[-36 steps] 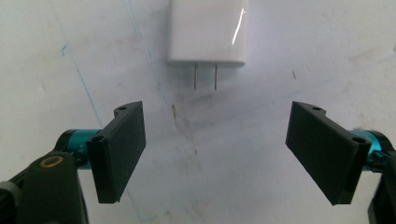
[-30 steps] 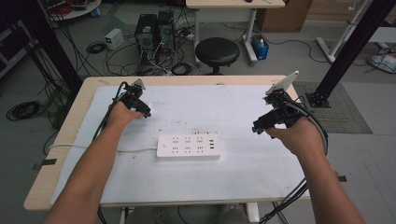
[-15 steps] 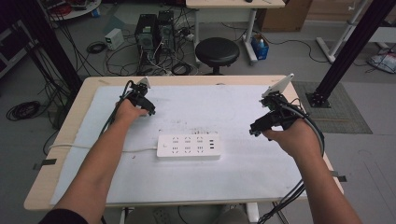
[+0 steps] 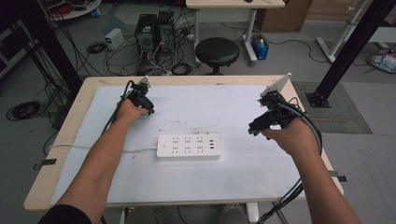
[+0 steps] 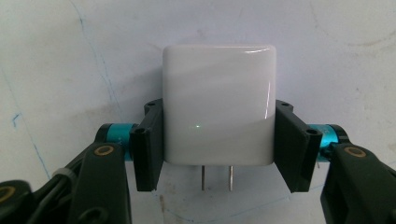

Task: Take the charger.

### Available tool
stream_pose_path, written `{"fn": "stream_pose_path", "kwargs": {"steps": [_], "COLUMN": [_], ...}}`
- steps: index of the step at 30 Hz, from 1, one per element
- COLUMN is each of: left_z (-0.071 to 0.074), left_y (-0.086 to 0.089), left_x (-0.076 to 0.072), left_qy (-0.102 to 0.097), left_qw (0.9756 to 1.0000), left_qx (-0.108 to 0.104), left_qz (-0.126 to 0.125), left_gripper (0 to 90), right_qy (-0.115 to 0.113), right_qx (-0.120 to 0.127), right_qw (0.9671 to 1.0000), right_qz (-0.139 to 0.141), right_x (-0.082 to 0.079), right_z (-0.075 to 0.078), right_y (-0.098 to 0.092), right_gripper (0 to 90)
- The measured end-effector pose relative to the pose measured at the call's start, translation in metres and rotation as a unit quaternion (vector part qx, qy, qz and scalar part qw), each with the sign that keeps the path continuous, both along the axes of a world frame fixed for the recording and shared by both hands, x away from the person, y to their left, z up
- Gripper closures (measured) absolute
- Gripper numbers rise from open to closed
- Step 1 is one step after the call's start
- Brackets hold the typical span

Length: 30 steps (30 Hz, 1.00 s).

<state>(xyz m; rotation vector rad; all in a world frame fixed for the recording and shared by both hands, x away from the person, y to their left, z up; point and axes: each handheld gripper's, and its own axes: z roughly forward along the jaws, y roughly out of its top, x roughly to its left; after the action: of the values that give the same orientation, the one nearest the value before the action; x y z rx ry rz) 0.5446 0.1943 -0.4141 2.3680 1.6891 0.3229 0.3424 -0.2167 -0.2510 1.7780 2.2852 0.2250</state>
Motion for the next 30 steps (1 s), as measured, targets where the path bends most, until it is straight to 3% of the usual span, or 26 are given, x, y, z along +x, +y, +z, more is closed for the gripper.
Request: {"fn": "stream_pose_path", "kwargs": {"steps": [3,6,16,17,20,21,22,27,29,30], "left_z": [0.001,0.005,0.046,0.055,0.065,0.073,0.073,0.091,0.101,0.101], "left_y": [-0.002,-0.002,0.007,0.009,0.011,0.013,0.013,0.013,0.012,0.012], "left_x": [-0.002,-0.006,-0.037,-0.047,-0.057,-0.067,-0.067,-0.095,-0.113,-0.113], "left_qy": [0.000,0.016,0.006,0.007,0.005,-0.002,-0.002,-0.011,-0.016,-0.016], "left_qw": [0.9999,0.9996,0.9988,0.9985,0.9979,0.9980,0.9980,0.9969,0.9960,0.9960], "left_qx": [0.009,0.017,0.015,0.017,0.022,0.015,0.015,0.012,0.014,0.014], "left_qz": [-0.006,-0.015,-0.047,-0.052,-0.060,-0.061,-0.061,-0.077,-0.087,-0.087], "left_gripper": [42.3,42.3,42.3,42.4,42.4,42.4,42.4,42.4,42.3,42.3], "right_qy": [0.000,0.002,0.017,0.015,0.016,0.015,0.016,0.018,0.016,0.016], "right_qx": [0.002,0.001,0.007,0.007,0.008,0.008,0.006,0.008,0.008,0.008], "right_qw": [1.0000,1.0000,0.9998,0.9999,0.9998,0.9999,0.9999,0.9998,0.9998,0.9998], "right_qz": [0.003,0.003,0.004,0.002,0.001,0.001,0.000,0.001,-0.001,-0.001], "right_x": [0.002,0.003,0.011,0.012,0.013,0.013,0.013,0.011,0.010,0.010], "right_z": [-0.001,-0.001,-0.004,-0.004,-0.004,-0.005,-0.005,-0.006,-0.007,-0.007], "right_y": [0.001,0.001,0.003,0.005,0.006,0.007,0.008,0.010,0.010,0.010], "right_gripper": [11.2,11.2,11.2,11.2,11.2,11.2,11.2,11.2,11.2,11.2]}}
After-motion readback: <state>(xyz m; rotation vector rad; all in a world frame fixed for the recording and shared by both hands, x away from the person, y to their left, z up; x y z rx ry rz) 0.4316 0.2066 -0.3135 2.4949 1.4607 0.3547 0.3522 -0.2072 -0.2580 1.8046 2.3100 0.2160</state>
